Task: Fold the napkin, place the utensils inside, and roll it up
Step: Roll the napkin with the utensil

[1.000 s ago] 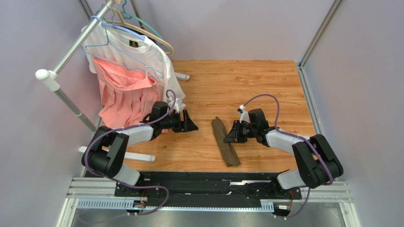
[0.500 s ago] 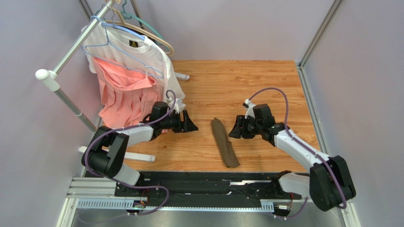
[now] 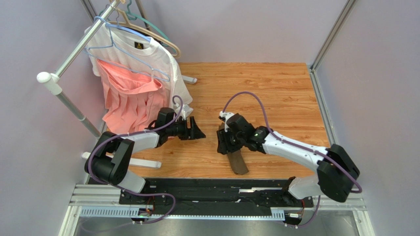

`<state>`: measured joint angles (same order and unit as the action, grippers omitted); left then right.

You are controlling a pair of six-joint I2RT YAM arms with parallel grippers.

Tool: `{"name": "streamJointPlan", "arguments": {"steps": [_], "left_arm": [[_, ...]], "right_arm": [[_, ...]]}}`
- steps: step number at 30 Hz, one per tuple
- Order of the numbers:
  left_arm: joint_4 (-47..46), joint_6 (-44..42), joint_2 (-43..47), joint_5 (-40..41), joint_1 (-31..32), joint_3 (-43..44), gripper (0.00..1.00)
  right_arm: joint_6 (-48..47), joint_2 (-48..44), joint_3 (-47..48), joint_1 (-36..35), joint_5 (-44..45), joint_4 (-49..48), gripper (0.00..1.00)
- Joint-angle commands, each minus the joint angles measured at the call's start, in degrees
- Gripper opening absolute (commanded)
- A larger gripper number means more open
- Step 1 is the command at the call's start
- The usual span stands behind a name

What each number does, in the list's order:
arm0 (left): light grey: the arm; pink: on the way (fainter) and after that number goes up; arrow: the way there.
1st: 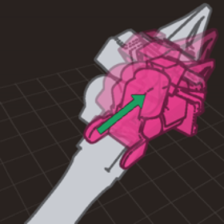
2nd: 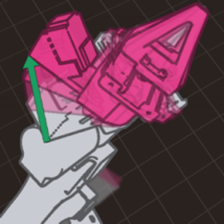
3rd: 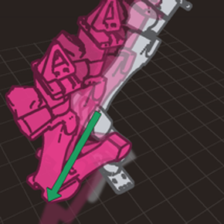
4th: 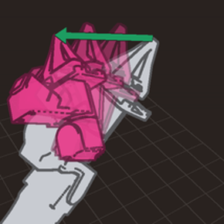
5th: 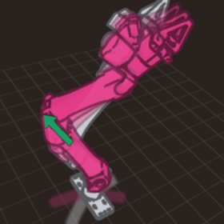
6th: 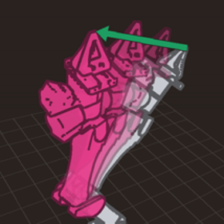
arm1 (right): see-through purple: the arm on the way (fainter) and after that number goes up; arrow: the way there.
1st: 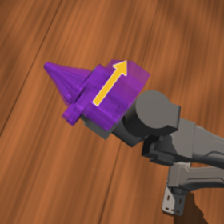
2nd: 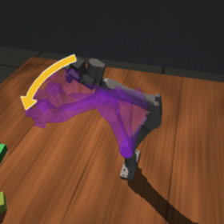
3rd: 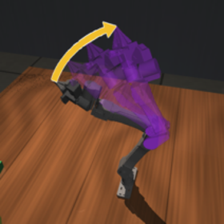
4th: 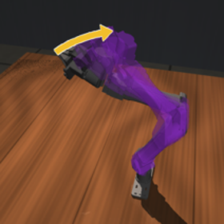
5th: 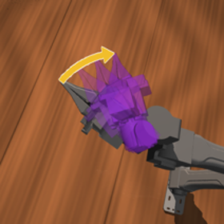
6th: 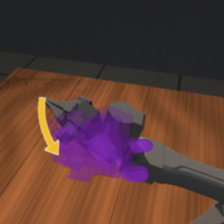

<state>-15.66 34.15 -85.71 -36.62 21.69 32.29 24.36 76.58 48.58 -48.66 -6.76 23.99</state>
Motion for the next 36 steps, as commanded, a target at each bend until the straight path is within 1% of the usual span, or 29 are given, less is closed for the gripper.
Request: {"name": "streamJointPlan", "arguments": {"steps": [1,5,11,22,30,34,36], "left_arm": [[-1.3,-1.8,2.74,-0.91,-0.34,-0.39,0.79],[0.01,-2.68,3.53,-0.21,-0.34,-0.39,0.79],[-0.25,-2.69,2.83,-0.38,-0.42,-0.39,0.79],[-0.69,-2.42,2.74,-0.56,-0.42,-0.56,0.79],[-0.42,-2.6,3.09,-0.47,-0.42,-0.92,0.79],[-0.6,-2.51,2.83,-0.38,-0.42,-1.0,0.79],[-0.69,-2.42,2.66,-0.38,-0.34,-1.0,0.79]], "right_arm": [[1.92,6.03,3.8,-2.05,4.74,0.18,0.5],[1.13,7.8,5.38,-3.19,12.28,3.87,0.51],[-0.1,7.89,6.88,-4.16,18.09,8.09,0.51],[0.51,11.05,4.51,-4.16,18.19,7.48,0.52],[1.92,13.25,4.78,-4.25,21.71,10.73,0.58],[2.27,13.69,4.42,-4.16,22.32,11.08,0.58],[2.45,14.47,4.07,-4.25,22.41,11.08,0.56]]}}
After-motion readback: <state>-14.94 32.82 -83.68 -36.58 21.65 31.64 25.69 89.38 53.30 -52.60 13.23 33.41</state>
